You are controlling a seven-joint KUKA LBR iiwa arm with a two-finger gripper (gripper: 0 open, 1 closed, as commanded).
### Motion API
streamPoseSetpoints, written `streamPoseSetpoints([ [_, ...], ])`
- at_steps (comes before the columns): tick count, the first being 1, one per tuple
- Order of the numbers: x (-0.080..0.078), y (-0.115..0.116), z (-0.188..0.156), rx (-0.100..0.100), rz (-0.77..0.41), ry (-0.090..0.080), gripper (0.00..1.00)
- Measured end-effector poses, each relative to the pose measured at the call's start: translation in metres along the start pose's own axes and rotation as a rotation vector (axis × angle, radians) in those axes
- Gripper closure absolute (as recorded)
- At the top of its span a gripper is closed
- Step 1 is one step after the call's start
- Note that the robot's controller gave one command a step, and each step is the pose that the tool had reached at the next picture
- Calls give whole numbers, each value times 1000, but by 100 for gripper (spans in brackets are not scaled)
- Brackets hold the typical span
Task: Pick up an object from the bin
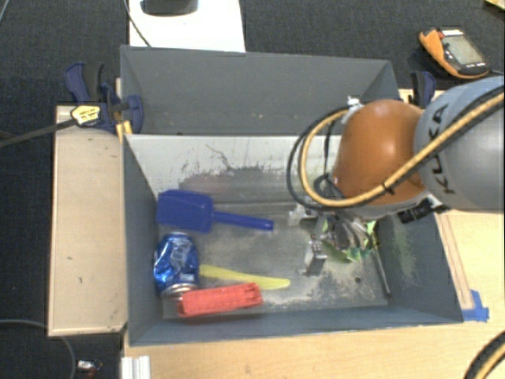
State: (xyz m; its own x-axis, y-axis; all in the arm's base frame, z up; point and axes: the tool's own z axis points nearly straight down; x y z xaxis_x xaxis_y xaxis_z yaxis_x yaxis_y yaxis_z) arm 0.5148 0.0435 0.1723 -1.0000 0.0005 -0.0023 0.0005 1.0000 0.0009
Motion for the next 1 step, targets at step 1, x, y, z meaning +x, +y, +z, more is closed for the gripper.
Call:
streamPoseSetpoints([
  [1,20,-32,-15,-1,-134,2,0],
])
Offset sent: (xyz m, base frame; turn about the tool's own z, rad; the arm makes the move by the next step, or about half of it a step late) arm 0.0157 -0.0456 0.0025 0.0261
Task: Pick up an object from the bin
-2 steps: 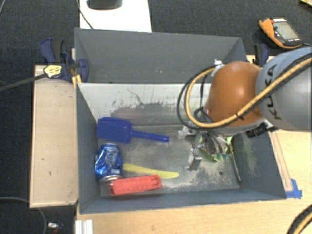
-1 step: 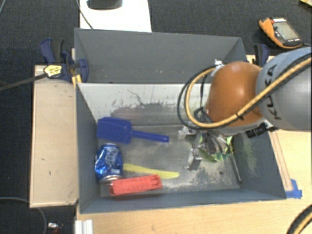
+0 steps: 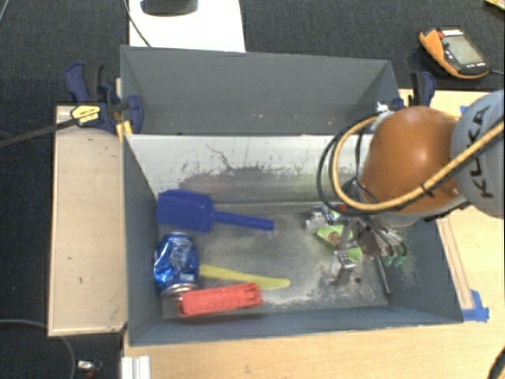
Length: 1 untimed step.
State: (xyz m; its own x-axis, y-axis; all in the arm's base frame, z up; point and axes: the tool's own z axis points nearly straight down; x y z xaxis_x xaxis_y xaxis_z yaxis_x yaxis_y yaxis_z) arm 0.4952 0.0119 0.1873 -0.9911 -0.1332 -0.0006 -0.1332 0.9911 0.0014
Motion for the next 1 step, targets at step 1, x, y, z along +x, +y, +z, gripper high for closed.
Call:
streamPoseSetpoints([
  [1,-25,-16,8,0,134,-5,0],
])
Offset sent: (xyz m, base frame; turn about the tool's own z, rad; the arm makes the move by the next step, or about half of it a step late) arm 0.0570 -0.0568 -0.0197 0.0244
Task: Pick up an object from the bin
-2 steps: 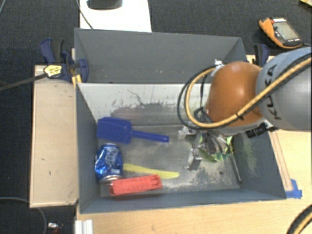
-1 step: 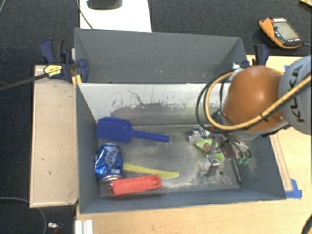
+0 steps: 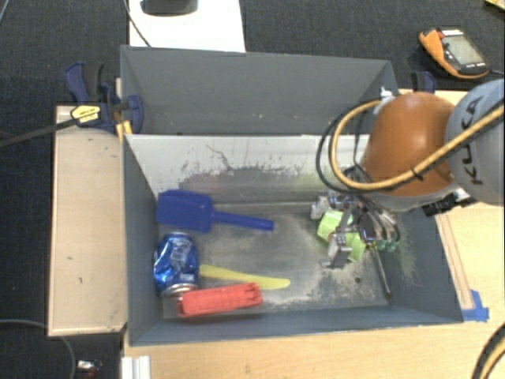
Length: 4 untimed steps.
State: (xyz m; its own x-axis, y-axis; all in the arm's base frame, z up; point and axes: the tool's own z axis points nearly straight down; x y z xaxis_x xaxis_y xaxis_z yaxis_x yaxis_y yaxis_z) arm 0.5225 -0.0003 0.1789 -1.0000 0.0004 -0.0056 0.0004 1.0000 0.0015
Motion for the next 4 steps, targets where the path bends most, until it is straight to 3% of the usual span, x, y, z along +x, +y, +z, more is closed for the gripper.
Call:
streamPoseSetpoints([
  [1,-24,-34,8,3,-95,-2,0],
  [2,26,-102,-109,0,34,-5,100],
  [3,26,-102,-109,0,35,-5,0],
  [4,26,-102,-109,0,36,-5,0],
])
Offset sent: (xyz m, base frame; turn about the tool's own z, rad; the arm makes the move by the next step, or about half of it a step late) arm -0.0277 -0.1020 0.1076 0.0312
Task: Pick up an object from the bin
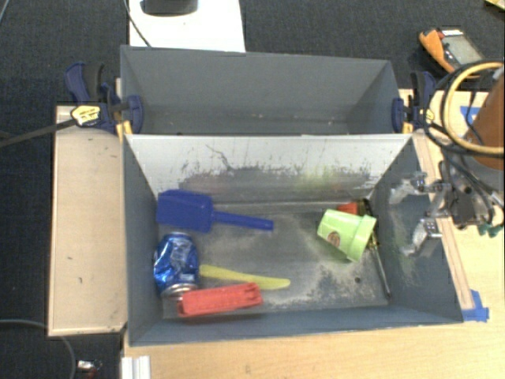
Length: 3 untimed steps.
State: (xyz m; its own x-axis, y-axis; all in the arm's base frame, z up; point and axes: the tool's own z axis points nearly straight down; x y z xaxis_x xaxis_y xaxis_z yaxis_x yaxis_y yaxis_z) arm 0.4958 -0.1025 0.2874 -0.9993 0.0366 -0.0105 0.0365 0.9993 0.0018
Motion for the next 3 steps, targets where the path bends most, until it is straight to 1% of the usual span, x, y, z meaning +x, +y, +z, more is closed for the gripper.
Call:
streamPoseSetpoints([
  [1,-2,2,2,0,-11,0,0],
  [2,-5,3,76,2,-191,-8,0],
  [3,-72,30,93,4,-256,-18,0],
])
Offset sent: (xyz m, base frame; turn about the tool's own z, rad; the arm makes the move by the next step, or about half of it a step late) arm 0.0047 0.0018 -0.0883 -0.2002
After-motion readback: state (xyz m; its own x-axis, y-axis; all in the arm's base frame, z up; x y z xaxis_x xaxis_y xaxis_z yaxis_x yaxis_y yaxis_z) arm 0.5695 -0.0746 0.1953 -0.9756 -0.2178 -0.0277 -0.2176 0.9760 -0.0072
